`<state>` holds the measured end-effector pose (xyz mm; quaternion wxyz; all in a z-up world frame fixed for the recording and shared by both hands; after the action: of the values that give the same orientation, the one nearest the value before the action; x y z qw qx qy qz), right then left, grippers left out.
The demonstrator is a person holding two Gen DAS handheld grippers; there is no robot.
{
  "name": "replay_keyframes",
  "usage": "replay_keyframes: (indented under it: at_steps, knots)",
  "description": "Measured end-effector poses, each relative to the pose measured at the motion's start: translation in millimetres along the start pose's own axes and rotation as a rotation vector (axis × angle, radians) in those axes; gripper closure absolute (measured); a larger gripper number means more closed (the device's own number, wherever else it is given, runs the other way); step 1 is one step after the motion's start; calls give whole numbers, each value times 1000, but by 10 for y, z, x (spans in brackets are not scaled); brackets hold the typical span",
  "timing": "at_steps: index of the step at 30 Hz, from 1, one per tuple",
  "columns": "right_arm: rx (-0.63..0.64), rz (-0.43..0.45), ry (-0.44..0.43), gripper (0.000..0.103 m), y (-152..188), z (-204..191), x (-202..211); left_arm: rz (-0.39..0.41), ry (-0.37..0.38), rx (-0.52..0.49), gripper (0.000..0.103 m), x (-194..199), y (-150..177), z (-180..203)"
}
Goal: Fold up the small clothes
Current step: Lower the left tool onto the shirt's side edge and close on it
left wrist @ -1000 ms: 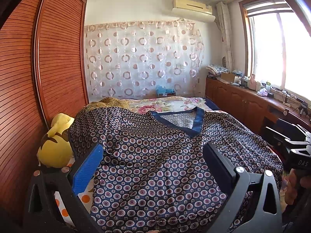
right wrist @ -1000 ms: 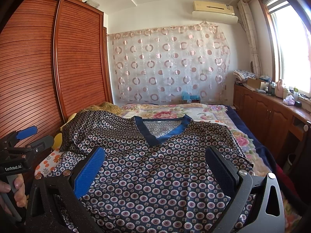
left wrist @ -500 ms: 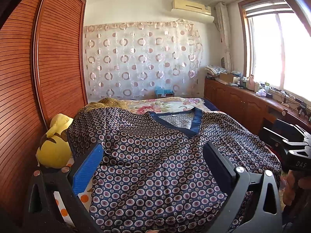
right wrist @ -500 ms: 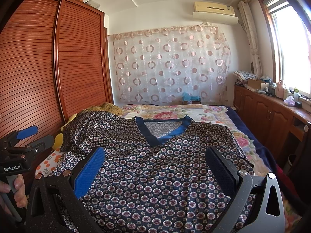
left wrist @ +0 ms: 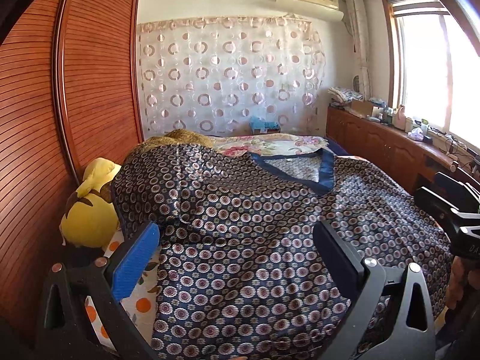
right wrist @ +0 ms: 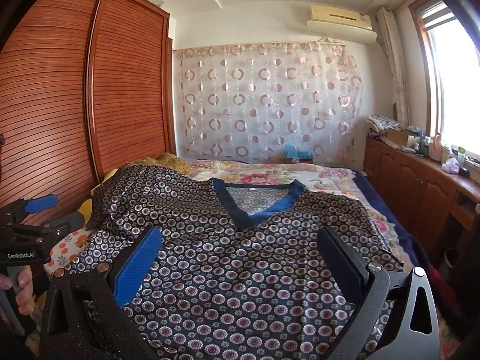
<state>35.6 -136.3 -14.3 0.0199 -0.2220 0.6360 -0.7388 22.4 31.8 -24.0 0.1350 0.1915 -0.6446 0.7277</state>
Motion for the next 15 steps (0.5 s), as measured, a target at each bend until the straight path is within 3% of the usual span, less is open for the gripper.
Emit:
replay_keyframes:
  at_steps: [3,6,15]
  knots:
    - [12,-20,-33,0,9,-15,-100,-21,-12,11,1,-75,25,-121]
    - [2,-58,-128,0,20,-20,-236,-45,-39,16,1,-156,57,-242]
    - [34,-88,-127,0,-22,-82,-669,-101,-107,50,1,-398,114,-717]
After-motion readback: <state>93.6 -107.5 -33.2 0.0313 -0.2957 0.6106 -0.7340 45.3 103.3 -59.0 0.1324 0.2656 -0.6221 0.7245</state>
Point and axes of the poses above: each gripper's, at about its wrist camera, not at the fingertips, and x roughly against the way its jaws point, z to its right, y to its underside, the point moved 1 cm from there along -x, roughly the way its jaws point, and after that the axes turned 6 degrees about x, right-handed, at the moved point
